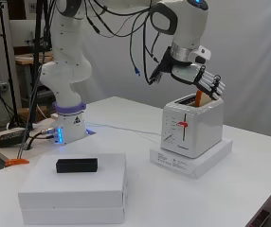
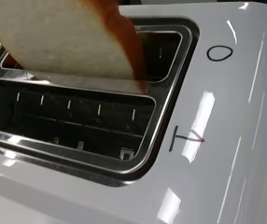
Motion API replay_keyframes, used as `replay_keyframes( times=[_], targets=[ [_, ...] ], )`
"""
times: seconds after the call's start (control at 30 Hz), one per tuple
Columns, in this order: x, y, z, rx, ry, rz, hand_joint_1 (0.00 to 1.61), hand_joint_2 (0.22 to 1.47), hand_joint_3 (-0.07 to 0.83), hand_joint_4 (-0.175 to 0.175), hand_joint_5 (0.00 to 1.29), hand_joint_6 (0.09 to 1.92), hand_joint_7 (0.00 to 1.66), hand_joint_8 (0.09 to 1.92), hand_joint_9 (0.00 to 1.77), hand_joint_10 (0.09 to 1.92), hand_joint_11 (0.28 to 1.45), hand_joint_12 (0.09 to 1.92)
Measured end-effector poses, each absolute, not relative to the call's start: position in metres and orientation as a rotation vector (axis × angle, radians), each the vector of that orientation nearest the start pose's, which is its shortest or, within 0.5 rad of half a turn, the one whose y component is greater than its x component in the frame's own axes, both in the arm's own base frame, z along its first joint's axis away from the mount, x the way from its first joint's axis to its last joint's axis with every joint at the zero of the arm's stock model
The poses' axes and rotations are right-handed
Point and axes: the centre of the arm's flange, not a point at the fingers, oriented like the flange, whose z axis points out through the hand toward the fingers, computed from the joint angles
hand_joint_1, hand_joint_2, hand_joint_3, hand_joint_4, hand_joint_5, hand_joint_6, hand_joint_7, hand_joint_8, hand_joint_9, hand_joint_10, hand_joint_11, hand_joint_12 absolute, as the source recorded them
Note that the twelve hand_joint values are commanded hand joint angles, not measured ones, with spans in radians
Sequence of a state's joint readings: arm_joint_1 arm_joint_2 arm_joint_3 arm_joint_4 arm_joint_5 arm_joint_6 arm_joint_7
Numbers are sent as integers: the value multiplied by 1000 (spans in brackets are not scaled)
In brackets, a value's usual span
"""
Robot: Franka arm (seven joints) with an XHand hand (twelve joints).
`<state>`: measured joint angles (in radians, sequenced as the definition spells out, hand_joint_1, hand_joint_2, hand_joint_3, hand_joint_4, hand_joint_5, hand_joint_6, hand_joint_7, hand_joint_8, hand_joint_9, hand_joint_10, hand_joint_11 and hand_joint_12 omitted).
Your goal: Teleoperate dual arm-hand system to toast a bread
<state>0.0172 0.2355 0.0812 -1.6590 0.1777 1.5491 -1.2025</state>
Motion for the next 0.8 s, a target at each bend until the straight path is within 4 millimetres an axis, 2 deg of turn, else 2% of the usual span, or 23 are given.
replay_keyframes(
  times=[0.13, 0.23, 0.3, 0.4, 0.53, 0.67, 0.8],
  targets=[
    [588, 40, 446, -2353, -1556, 187, 0, 1060, 19, 26, 191, 87, 235, 87, 284, 87, 357, 87],
    [592, 22, 439, -2440, -1457, 191, 7, 1075, 17, 16, 184, 87, 225, 87, 276, 87, 354, 87],
    [595, 4, 428, -2456, -1391, 196, 22, 1079, 14, 9, 189, 87, 225, 87, 273, 87, 354, 87],
    [603, -20, 396, -2423, -1368, 183, 13, 1078, 9, 8, 246, 87, 239, 87, 284, 87, 359, 87],
    [608, -30, 353, -2404, -1380, 195, 0, 1081, 2, -25, 392, 87, 329, 87, 403, 87, 395, 87],
    [602, -33, 325, -2359, -1390, 227, 0, 1087, 3, -44, 385, 87, 333, 87, 415, 87, 398, 87],
    [591, -46, 308, -2306, -1379, 206, 11, 1103, 8, -61, 340, 87, 316, 87, 386, 87, 389, 87]
  ],
)
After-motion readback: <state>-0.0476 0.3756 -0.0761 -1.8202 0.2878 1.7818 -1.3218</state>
